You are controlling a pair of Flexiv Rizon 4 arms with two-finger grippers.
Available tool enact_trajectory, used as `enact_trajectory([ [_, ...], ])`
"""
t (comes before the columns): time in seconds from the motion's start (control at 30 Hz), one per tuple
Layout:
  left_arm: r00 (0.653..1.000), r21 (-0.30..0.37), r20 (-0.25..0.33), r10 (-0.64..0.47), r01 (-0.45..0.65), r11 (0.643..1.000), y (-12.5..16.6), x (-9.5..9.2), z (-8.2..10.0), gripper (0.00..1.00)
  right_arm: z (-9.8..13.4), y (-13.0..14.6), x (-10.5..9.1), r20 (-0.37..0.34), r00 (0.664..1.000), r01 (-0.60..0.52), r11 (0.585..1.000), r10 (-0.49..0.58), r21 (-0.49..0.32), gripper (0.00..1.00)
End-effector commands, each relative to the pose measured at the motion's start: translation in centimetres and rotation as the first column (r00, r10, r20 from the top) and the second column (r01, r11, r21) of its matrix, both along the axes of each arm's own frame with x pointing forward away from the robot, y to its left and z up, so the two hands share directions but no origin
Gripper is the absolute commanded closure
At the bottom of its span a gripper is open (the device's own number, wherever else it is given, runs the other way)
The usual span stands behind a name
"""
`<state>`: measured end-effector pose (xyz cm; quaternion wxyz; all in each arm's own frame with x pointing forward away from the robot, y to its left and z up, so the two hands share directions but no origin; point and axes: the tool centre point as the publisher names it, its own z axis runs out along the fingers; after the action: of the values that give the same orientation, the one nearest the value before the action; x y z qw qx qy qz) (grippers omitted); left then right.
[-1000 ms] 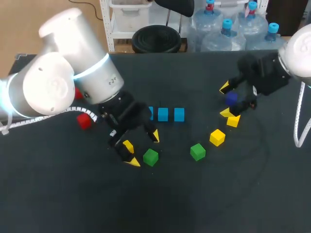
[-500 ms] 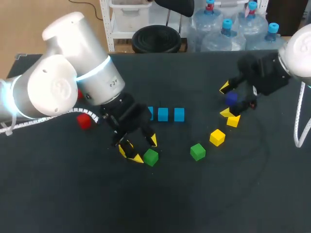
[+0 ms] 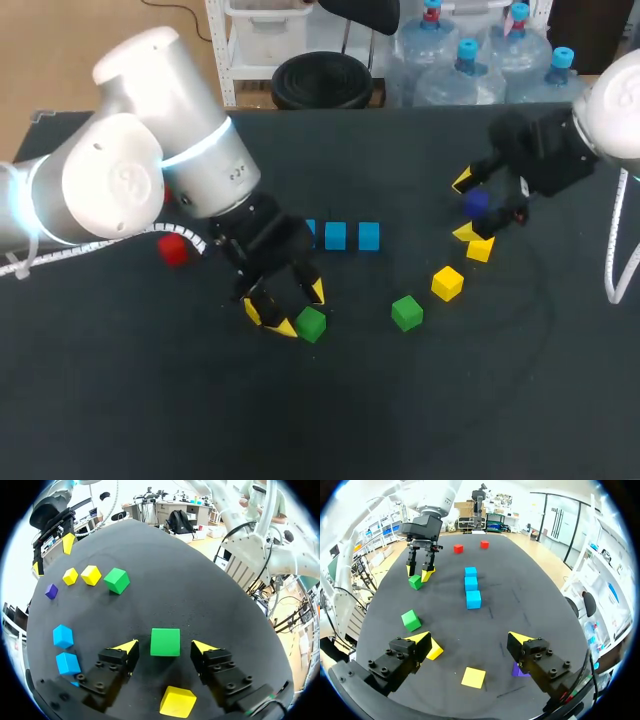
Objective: Place the blue cubes, place green cubes on the blue cubes, place the yellow cubes on the green cubes, then place the red cubes on the yellow cubes, and place purple cube on the red cubes.
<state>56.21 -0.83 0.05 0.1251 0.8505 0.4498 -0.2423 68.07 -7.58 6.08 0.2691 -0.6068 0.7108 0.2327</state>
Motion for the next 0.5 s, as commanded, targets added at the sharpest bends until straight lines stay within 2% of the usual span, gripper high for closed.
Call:
enact_trajectory([
  [0.03, 1.0, 0.0, -0.001, 0.0, 0.0, 1.0, -0.02, 0.26, -0.11, 0.4, -0.08, 0.02, 0.07, 0.0, 1.0, -0.001, 1.0, 0.001, 0.002, 0.0],
  [0.1, 1.0, 0.001, -0.002, 0.006, -0.006, 1.0, -0.01, 0.34, -0.2, 0.54, -0.08, 0.02, 0.07, 0.0, 1.0, -0.001, 1.0, 0.001, 0.002, 0.0],
  [0.3, 1.0, 0.002, -0.005, 0.02, -0.02, 1.0, -0.04, 0.47, -0.31, 0.62, -0.08, 0.02, 0.07, 0.0, 1.0, -0.001, 1.0, 0.001, 0.002, 0.0],
  [0.4, 1.0, 0.007, -0.006, 0.028, -0.028, 1.0, -0.12, 0.5, -0.38, 0.75, -0.08, 0.02, 0.07, 0.0, 1.0, -0.001, 1.0, 0.001, 0.002, 0.0],
  [0.5, 0.999, 0.012, -0.003, 0.034, -0.033, 0.999, -0.22, 0.57, -0.32, 1.0, -0.08, 0.02, 0.07, 0.0, 1.0, -0.001, 1.0, 0.001, 0.002, 0.0],
])
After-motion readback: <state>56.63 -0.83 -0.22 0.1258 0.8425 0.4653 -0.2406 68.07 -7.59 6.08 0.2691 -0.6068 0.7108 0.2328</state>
